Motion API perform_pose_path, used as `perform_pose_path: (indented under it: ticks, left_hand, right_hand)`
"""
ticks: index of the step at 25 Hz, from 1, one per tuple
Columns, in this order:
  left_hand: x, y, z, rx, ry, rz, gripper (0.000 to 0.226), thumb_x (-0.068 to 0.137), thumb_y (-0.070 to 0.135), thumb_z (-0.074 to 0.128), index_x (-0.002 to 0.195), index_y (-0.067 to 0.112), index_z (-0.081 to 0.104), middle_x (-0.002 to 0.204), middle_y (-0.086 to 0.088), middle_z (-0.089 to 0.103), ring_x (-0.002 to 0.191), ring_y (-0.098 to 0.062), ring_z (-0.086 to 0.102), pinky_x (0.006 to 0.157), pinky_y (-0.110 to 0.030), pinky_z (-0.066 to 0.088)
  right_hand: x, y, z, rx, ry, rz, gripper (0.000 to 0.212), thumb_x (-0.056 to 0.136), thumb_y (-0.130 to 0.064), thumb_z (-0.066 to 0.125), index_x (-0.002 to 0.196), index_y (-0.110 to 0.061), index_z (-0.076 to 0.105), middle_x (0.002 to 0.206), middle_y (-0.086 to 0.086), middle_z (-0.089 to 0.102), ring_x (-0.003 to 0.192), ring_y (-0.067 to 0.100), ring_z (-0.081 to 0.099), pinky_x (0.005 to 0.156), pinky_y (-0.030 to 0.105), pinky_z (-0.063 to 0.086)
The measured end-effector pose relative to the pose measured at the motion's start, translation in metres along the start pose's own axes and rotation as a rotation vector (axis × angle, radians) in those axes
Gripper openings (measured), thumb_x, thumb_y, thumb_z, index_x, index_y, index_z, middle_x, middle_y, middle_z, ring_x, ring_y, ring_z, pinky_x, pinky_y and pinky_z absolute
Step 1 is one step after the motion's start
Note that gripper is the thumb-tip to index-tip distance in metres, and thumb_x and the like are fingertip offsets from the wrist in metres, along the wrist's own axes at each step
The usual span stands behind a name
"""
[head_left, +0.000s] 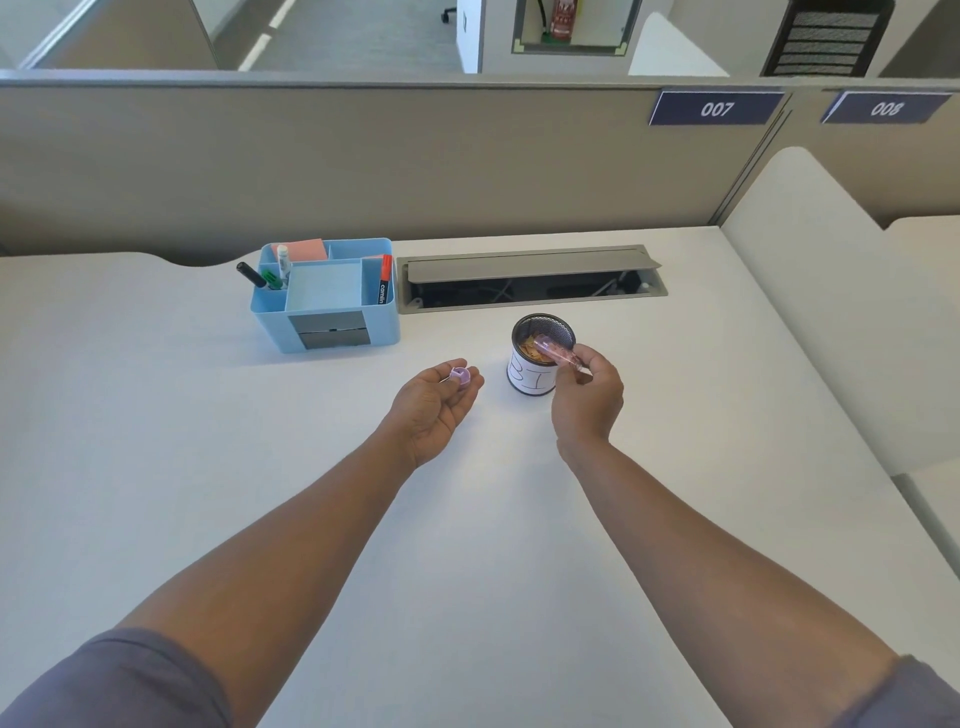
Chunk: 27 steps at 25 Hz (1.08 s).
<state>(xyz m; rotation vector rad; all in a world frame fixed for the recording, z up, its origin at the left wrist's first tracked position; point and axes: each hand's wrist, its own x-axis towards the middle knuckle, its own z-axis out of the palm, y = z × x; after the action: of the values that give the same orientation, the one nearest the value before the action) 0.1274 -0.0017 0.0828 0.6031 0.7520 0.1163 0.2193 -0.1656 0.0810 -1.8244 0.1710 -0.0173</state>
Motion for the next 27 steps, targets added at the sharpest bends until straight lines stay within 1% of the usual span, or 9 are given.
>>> perform_pose_path:
  ticks: [3,8,12,14,18,21,24,25,27]
  left_hand:
    - [0.003,-0.001,-0.004,-0.005,0.012,0.003,0.024,0.098,-0.006,0.059,0.122,-0.004,0.063,0.13,-0.024,0.068,0.113,-0.033,0.071,0.086,-0.034,0.064]
    - [0.004,0.001,-0.008,-0.01,0.02,0.003,0.028,0.097,-0.006,0.06,0.125,-0.004,0.062,0.13,-0.023,0.068,0.113,-0.033,0.071,0.086,-0.034,0.063]
    - [0.001,0.002,-0.008,-0.011,0.015,0.008,0.029,0.098,-0.006,0.058,0.127,-0.005,0.061,0.13,-0.023,0.068,0.114,-0.032,0.07,0.088,-0.034,0.063]
    - [-0.001,0.002,-0.007,-0.009,0.015,0.013,0.03,0.098,-0.006,0.057,0.128,-0.005,0.059,0.131,-0.024,0.067,0.115,-0.032,0.069,0.091,-0.035,0.061]
    - [-0.003,0.003,-0.007,-0.007,0.018,0.011,0.033,0.099,-0.007,0.057,0.132,-0.007,0.058,0.132,-0.024,0.066,0.118,-0.033,0.068,0.098,-0.037,0.057]
    - [-0.004,0.005,-0.007,-0.008,0.023,0.012,0.035,0.099,-0.007,0.057,0.133,-0.007,0.057,0.133,-0.024,0.066,0.118,-0.033,0.068,0.097,-0.036,0.058]
    - [-0.006,0.006,-0.008,-0.015,0.023,0.017,0.035,0.098,-0.007,0.057,0.133,-0.007,0.057,0.134,-0.024,0.065,0.118,-0.033,0.068,0.096,-0.037,0.057]
    - [-0.006,0.006,-0.008,-0.014,0.025,0.016,0.034,0.098,-0.007,0.057,0.133,-0.007,0.057,0.134,-0.024,0.065,0.118,-0.033,0.068,0.097,-0.037,0.057]
    - [-0.007,0.006,-0.008,-0.01,0.026,0.018,0.033,0.099,-0.007,0.057,0.132,-0.007,0.057,0.134,-0.025,0.065,0.119,-0.034,0.068,0.098,-0.037,0.056]
  right_hand:
    - [0.004,-0.002,0.002,-0.038,0.004,-0.067,0.029,0.094,-0.012,0.062,0.121,-0.016,0.068,0.113,-0.005,0.064,0.102,0.017,0.066,0.094,0.029,0.053]
    - [0.006,-0.007,0.003,-0.062,0.002,-0.11,0.034,0.092,-0.009,0.063,0.124,-0.016,0.064,0.114,-0.002,0.068,0.093,0.015,0.065,0.09,0.026,0.051]
    - [0.007,-0.013,0.002,-0.052,0.015,-0.144,0.027,0.089,-0.008,0.067,0.106,-0.027,0.058,0.093,-0.014,0.066,0.074,-0.003,0.062,0.077,0.022,0.052]
    - [0.008,-0.015,0.002,-0.056,0.013,-0.146,0.028,0.087,-0.007,0.067,0.101,-0.029,0.057,0.087,-0.017,0.064,0.071,-0.006,0.06,0.073,0.019,0.05]
    - [0.009,-0.02,0.003,-0.081,0.0,-0.175,0.028,0.086,-0.005,0.065,0.096,-0.029,0.059,0.085,-0.017,0.065,0.075,0.001,0.063,0.077,0.026,0.055]
    - [0.011,-0.02,0.004,-0.082,-0.026,-0.185,0.026,0.087,-0.005,0.064,0.103,-0.025,0.066,0.091,-0.009,0.07,0.084,0.013,0.068,0.085,0.031,0.056]
    - [0.012,-0.019,0.004,-0.083,-0.048,-0.215,0.028,0.087,-0.006,0.063,0.111,-0.019,0.068,0.097,-0.005,0.072,0.089,0.016,0.068,0.087,0.027,0.054]
    - [0.013,-0.02,0.004,-0.093,-0.055,-0.235,0.026,0.087,-0.006,0.064,0.11,-0.017,0.069,0.097,-0.004,0.073,0.09,0.016,0.068,0.087,0.027,0.054]
    - [0.014,-0.019,0.004,-0.118,-0.069,-0.273,0.017,0.087,-0.007,0.065,0.099,-0.016,0.072,0.094,-0.002,0.074,0.089,0.016,0.068,0.087,0.03,0.056]
